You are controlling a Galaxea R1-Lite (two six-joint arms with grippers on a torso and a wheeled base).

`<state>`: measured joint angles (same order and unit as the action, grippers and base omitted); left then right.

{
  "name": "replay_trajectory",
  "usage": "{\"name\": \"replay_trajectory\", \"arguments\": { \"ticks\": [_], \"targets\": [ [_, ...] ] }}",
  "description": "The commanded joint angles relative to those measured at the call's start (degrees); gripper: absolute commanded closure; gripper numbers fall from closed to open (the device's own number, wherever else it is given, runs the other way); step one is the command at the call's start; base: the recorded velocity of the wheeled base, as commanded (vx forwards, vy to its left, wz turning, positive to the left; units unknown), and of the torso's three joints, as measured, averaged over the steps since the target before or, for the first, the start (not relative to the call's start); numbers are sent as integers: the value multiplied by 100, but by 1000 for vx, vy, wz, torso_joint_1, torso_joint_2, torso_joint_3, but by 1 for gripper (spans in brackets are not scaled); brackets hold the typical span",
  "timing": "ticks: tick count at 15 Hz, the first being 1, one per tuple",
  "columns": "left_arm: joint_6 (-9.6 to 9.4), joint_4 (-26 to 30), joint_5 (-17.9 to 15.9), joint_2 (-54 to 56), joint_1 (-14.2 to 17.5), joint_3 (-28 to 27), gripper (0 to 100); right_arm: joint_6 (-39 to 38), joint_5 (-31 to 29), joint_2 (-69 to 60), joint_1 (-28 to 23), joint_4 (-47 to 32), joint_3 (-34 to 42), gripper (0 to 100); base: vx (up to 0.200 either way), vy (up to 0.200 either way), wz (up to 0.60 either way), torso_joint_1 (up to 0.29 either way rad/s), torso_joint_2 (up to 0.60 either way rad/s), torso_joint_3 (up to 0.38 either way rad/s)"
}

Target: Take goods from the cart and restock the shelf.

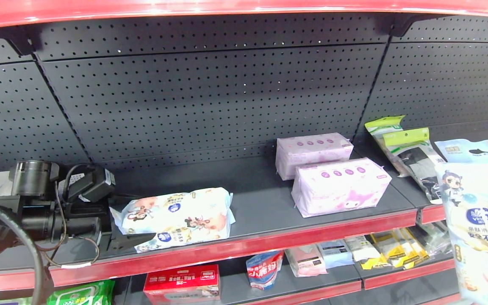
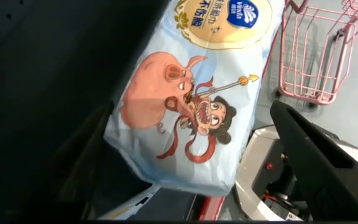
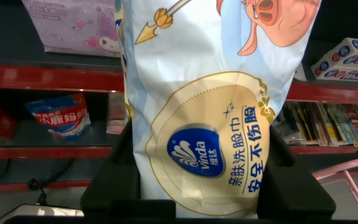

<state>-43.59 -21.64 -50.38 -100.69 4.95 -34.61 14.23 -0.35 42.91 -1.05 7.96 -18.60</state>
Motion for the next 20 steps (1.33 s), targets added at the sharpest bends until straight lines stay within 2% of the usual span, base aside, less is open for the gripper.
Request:
{"name": "replay_trajectory", "arguments": {
  "ticks": [1, 14, 15, 17, 18, 19, 20],
  "targets": [
    [18, 2, -7, 155, 41, -20, 0, 1, 0, -2, -1, 4, -12, 100, 0, 0, 0, 0, 0, 0],
    [114, -33, -200, 1043, 287, -169, 0, 36, 0, 16, -1, -5, 6, 100, 0, 0, 0, 0, 0, 0],
    [105, -130, -217, 1140, 287, -116, 0, 36, 0, 33, -1, -5, -12, 100, 0, 0, 0, 0, 0, 0],
    [114, -605, -209, 1307, 296, 33, 0, 36, 9, 59, -1, 4, -38, 100, 0, 0, 0, 0, 0, 0],
    [123, -1044, -174, 1386, 296, 156, 0, 36, 9, 59, -1, 4, -47, 100, 0, 0, 0, 0, 0, 0],
    [132, -1167, -156, 1403, 305, 209, 0, 36, 0, 59, 8, 4, -47, 100, 0, 0, 0, 0, 0, 0],
    [325, -1510, 55, 1526, 340, 429, 0, 36, 9, 51, -1, 4, -56, 100, 0, 0, 0, 0, 0, 0]
  ]
}}
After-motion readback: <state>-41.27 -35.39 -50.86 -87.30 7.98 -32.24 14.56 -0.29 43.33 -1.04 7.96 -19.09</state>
